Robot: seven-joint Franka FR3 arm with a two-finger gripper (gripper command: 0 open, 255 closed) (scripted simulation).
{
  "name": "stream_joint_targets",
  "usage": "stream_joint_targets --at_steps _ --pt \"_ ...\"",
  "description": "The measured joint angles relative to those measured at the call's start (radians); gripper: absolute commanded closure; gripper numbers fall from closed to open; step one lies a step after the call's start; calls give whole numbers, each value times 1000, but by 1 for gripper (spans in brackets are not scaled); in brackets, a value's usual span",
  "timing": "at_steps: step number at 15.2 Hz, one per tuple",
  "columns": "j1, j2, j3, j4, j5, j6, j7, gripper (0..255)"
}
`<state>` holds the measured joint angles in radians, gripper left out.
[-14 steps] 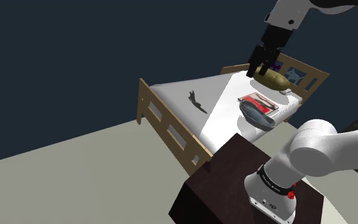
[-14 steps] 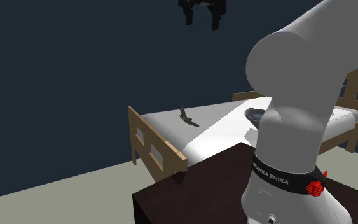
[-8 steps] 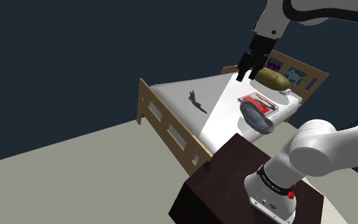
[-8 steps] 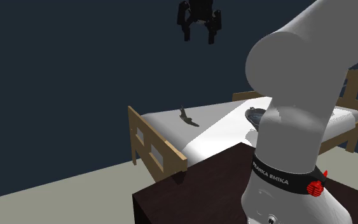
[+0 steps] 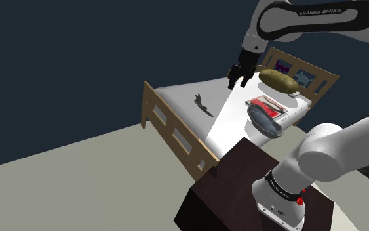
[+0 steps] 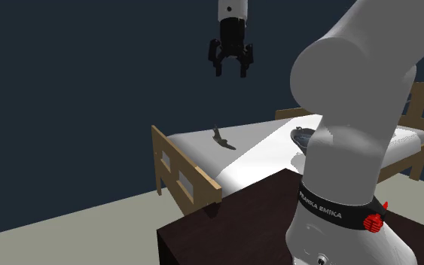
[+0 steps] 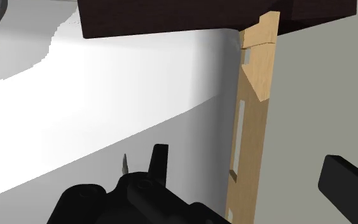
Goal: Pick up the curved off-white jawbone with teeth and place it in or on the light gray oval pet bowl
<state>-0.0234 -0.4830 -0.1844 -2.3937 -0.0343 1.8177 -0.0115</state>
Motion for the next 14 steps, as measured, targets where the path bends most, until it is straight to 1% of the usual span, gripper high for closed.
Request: stream_joint_targets --at_steps 5,9,14 --pt "-5 165 -45 17 6 133 -56 0" --pt "-4 326 -73 83 33 214 -104 0" --pt "-18 527 -101 181 83 296 -178 0"
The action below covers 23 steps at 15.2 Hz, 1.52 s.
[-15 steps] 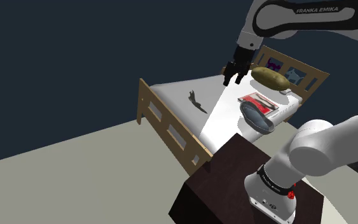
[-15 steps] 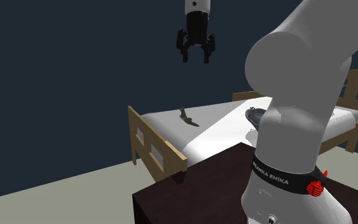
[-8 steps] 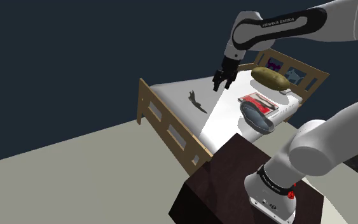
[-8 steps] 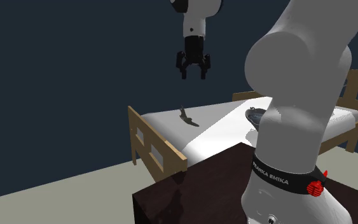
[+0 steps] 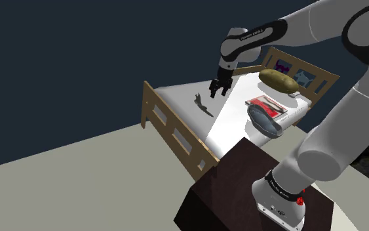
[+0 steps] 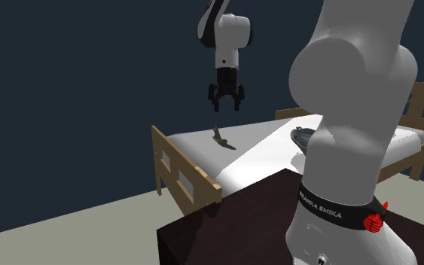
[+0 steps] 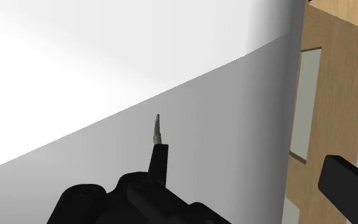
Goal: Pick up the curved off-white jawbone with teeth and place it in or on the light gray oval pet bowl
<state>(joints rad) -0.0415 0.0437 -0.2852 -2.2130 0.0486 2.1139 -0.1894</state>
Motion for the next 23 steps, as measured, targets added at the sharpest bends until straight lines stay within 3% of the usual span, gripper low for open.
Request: stream_joint_targets --at_steps 13,23 --pt "-94 525 26 396 139 73 -132 0" --pt "-109 610 42 405 163 145 -149 0"
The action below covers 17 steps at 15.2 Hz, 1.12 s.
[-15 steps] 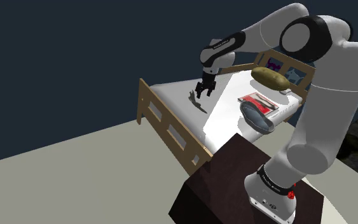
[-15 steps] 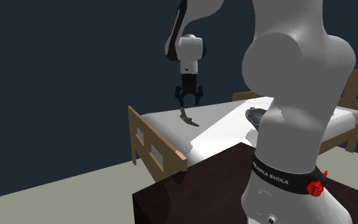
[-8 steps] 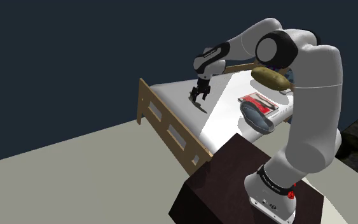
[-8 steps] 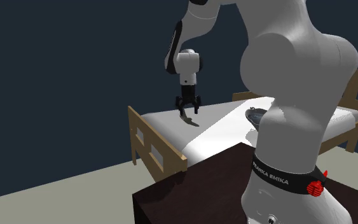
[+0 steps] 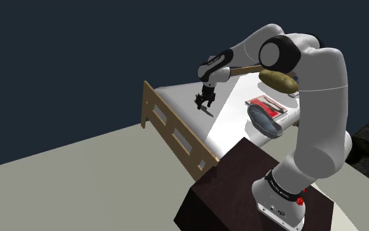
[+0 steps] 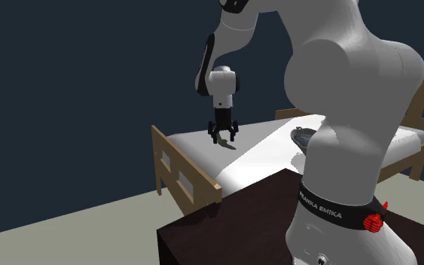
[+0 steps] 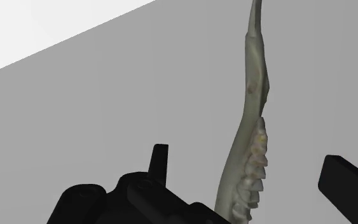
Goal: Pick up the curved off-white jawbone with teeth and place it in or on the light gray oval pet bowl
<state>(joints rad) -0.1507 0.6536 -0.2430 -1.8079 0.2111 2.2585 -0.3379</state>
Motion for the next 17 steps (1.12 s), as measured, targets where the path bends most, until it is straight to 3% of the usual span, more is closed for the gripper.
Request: stream_joint_targets --at_steps 4,5,17 --pt "0 1 0 0 0 2 0 0" --pt "0 1 0 0 0 2 0 255" --pt "1 -10 -3 -2 -3 -8 1 255"
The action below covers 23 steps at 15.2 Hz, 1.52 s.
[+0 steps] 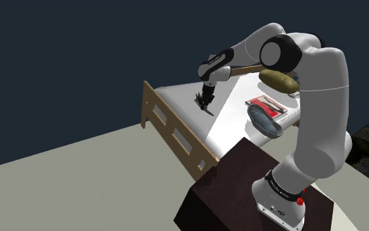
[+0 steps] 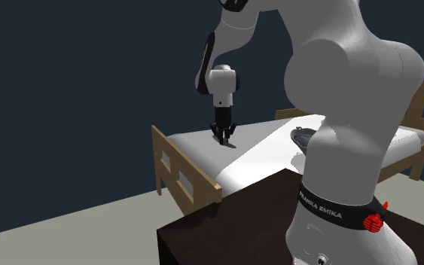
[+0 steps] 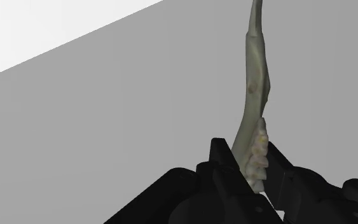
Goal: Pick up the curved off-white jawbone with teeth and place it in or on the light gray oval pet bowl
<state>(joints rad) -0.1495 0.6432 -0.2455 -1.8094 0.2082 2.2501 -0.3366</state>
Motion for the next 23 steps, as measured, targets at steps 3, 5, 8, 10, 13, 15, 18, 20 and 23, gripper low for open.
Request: stream_joint_targets --at_steps 3,5,8,10,13,15,18,20,23 --pt "3 -27 -6 -1 -8 -26 3 255" --pt "7 -47 -10 -4 -13 -42 7 255" --pt "12 -76 -16 -3 -22 -71 14 255" --pt "15 -96 -19 -7 -27 -86 17 255" --pt "18 -121 -25 -1 -36 -117 21 255" --pt "19 -132 -27 10 -40 -139 25 255" --pt "23 -159 -32 12 -49 -167 30 255" --pt "25 -176 -35 14 -54 -185 33 255" --pt "27 -198 -39 22 -61 -215 37 255"
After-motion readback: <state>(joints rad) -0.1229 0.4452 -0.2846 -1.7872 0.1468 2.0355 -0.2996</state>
